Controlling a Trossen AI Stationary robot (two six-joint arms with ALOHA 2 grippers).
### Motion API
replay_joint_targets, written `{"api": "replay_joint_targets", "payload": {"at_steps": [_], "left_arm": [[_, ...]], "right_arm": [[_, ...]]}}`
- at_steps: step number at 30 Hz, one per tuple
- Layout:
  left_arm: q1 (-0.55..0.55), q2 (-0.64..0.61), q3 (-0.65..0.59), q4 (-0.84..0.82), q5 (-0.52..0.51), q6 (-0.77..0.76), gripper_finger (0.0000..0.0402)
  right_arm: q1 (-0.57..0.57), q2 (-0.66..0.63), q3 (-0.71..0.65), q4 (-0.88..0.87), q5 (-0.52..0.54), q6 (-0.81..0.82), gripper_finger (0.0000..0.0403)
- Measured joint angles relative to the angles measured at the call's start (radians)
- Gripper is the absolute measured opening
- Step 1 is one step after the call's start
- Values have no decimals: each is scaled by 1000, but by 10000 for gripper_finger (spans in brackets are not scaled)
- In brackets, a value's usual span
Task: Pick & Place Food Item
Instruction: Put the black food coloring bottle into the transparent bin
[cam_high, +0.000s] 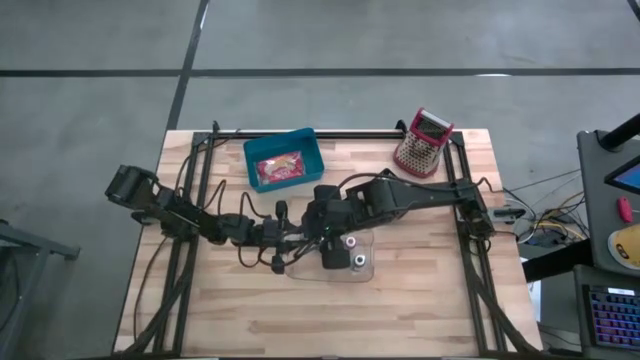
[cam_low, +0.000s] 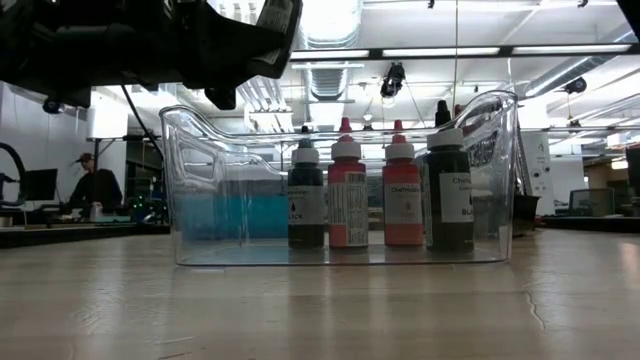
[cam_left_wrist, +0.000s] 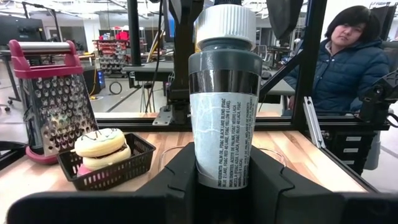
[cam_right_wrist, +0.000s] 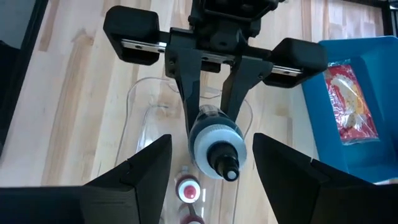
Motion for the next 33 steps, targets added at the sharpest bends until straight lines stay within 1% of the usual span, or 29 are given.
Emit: {"api": "replay_joint_targets", "payload": {"at_steps": [14, 20, 28, 33], "left_arm": [[1, 0, 0, -8, 0, -1, 92], [2, 0, 0, -10, 0, -1, 92], [2, 0, 0, -16, 1, -1, 92], [2, 0, 0, -15, 1, -1, 91]], "right_arm": [[-1, 23, -10, -4, -10, -16, 203], [-1, 22, -10, -13, -9, -17, 171], [-1, 22, -13, -25, -7, -15, 109], [-1, 22, -13, -27, -7, -15, 109]]}}
